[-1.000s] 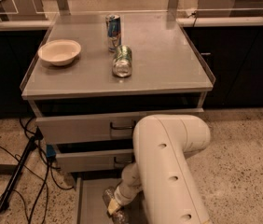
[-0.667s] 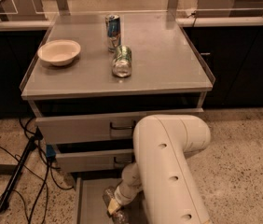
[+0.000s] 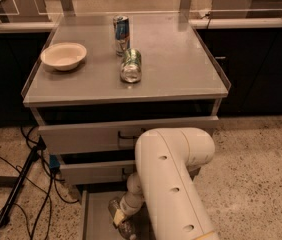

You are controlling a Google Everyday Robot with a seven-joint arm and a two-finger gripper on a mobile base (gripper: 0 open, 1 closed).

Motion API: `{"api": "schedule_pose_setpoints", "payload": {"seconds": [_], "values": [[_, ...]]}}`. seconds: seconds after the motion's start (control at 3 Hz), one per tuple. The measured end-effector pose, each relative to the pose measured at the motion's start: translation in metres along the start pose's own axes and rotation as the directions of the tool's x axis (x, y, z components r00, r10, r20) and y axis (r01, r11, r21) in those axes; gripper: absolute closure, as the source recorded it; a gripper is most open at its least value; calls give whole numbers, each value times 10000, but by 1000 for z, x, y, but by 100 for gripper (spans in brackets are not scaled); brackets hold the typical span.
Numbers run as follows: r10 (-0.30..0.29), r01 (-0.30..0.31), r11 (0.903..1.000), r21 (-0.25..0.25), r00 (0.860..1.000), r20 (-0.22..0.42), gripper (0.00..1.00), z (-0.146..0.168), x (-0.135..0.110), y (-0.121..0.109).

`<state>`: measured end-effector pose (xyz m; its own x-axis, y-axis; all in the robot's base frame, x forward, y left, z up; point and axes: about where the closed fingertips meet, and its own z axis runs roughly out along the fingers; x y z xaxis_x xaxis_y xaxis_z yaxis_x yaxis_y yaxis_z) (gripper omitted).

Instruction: Place water bottle into bottom drawer

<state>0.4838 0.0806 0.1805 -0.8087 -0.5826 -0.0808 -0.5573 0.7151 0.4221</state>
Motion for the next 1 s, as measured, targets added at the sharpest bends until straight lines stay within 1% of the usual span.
{"api": "schedule_pose_setpoints", "payload": {"seconds": [0.33, 0.67, 1.0], "values": [[252, -252, 9997, 78, 9997, -36, 100, 8, 7, -3], [644, -641, 9978, 168, 9977, -196, 100, 19, 17, -13], [636, -633, 9978, 171, 9978, -193, 100, 19, 17, -13]]}}
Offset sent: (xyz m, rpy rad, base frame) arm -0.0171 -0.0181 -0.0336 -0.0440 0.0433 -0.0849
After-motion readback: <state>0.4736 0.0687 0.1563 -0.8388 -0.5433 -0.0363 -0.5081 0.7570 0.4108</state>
